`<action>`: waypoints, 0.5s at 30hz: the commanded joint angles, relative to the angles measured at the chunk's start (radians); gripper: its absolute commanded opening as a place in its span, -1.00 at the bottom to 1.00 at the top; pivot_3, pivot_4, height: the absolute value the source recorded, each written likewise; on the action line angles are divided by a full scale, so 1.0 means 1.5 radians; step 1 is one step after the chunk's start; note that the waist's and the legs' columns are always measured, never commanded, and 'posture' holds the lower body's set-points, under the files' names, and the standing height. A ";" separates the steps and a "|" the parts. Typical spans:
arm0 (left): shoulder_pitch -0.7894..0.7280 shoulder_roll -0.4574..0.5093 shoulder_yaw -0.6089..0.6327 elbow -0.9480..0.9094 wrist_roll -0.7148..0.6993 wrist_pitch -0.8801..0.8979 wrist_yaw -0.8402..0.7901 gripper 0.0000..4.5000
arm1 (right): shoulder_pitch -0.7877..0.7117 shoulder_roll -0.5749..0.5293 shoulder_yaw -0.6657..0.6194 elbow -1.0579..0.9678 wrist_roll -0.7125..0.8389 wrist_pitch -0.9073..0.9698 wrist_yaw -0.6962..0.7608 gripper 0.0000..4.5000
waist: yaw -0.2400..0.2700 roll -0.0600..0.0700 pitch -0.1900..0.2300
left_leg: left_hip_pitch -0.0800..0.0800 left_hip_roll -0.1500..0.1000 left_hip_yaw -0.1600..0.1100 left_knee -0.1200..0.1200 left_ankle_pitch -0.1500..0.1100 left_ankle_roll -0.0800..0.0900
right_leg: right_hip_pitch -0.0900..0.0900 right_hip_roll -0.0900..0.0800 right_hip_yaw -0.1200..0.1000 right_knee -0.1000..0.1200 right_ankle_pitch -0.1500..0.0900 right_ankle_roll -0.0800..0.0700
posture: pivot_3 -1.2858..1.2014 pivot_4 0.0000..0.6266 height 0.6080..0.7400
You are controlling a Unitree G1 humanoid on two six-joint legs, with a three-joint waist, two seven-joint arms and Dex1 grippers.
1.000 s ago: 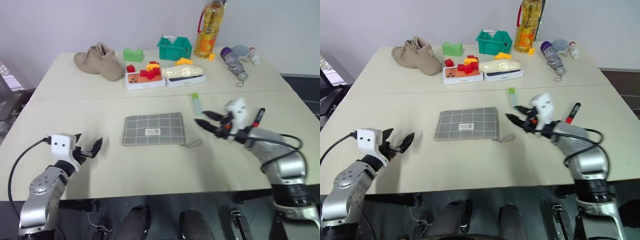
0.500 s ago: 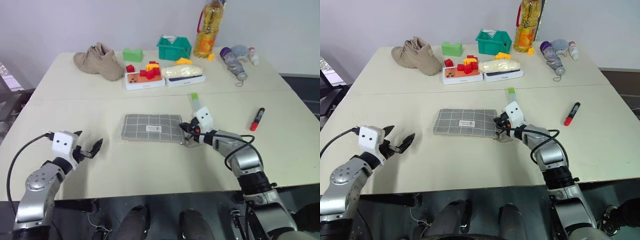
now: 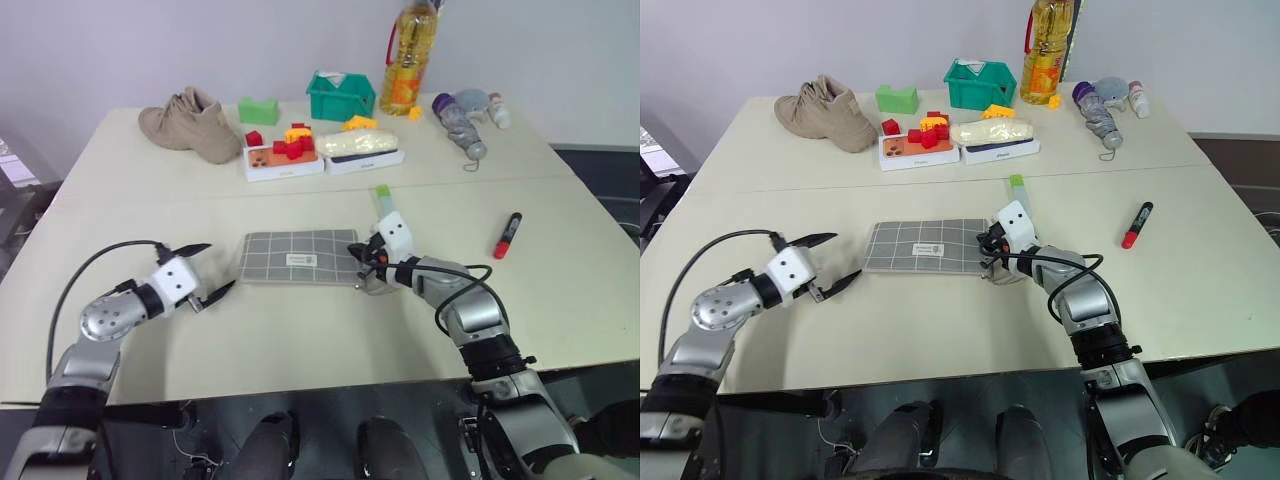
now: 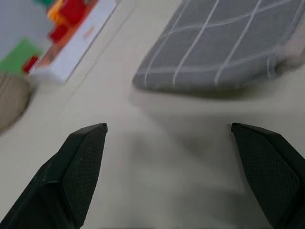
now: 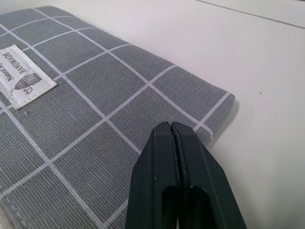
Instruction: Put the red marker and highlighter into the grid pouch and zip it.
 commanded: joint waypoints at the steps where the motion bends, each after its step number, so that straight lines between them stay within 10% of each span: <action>1: -0.054 0.003 -0.023 0.080 0.014 -0.112 -0.021 1.00 | 0.001 0.006 0.005 -0.004 -0.007 0.007 0.000 -0.98 | -0.001 0.000 0.000 | 0.000 0.000 0.000 0.000 0.000 0.000 | 0.000 0.000 0.000 0.000 0.000 0.000 | 0.03 -0.52 0.99; 10: -0.192 -0.016 -0.112 0.287 0.114 -0.322 -0.001 1.00 | 0.011 0.003 0.002 -0.027 -0.011 0.018 -0.007 -0.98 | 0.000 0.000 0.000 | 0.000 0.000 0.000 0.001 0.000 0.000 | 0.000 0.000 0.000 0.001 0.000 0.001 | 0.03 -0.52 0.99; 15: -0.233 -0.027 -0.128 0.357 0.144 -0.386 0.042 0.14 | 0.017 0.003 0.002 -0.039 -0.015 0.021 -0.011 -1.00 | -0.001 0.000 0.000 | 0.000 -0.001 0.001 0.001 0.000 0.000 | -0.001 0.000 0.000 0.004 0.000 0.001 | 0.03 -0.52 0.99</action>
